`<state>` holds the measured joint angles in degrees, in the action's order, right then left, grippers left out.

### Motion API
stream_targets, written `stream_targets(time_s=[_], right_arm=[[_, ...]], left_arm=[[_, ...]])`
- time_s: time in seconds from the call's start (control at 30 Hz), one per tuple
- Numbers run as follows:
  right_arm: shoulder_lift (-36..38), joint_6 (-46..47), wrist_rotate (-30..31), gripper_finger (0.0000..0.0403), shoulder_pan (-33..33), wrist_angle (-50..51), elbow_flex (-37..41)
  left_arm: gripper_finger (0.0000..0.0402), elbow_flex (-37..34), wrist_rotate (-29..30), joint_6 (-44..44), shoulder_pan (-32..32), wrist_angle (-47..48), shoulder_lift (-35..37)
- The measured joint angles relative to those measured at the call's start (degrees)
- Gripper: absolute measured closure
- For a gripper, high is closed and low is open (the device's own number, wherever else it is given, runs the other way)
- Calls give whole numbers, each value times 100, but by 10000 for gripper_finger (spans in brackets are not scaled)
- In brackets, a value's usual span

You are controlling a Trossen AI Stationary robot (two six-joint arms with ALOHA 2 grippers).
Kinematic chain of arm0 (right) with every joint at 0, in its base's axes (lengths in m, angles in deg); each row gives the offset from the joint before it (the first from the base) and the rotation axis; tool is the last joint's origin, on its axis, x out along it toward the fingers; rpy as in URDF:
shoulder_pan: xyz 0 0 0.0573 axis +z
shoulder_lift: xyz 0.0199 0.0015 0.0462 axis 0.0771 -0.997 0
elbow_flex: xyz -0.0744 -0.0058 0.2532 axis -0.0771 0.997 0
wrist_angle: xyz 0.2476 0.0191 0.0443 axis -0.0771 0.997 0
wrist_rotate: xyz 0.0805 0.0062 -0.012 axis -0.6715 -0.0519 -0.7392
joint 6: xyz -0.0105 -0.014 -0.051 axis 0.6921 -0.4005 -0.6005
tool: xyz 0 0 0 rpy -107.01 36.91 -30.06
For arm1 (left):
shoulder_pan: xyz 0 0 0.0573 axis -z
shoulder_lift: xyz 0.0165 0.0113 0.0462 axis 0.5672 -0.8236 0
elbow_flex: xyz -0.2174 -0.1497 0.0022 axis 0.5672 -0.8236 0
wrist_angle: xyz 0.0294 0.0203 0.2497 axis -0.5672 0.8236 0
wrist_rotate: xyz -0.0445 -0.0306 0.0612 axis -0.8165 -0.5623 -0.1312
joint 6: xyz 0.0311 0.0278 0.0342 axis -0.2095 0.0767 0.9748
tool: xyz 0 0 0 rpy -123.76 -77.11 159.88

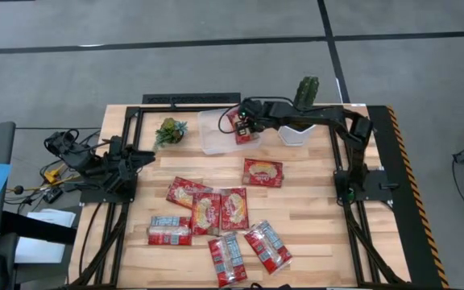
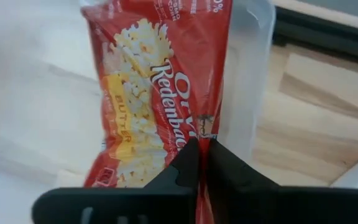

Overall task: Sort popcorn bags into baskets
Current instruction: Put the red popcorn bag into the transparent bin

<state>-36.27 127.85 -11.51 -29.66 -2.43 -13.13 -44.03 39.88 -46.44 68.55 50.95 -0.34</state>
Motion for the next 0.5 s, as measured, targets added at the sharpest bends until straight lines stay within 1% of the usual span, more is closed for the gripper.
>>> stream_targets(time_s=[0.13, 0.3, 0.43, 0.5], right_arm=[[12, -217, 3, 321, 0, 1, -2], [35, -462, -24, 259, -2, 59, -2], [486, -1052, -43, 221, 68, 500, -11], [807, -1426, -130, 210, 228, 960, -9]], left_arm=[[152, 0, 0, -1, 0, 1, 0], [152, 0, -6, -19, 0, 3, -2], [152, 0, -21, -54, -2, 4, -2], [152, 0, -20, -54, -1, 3, -1]])
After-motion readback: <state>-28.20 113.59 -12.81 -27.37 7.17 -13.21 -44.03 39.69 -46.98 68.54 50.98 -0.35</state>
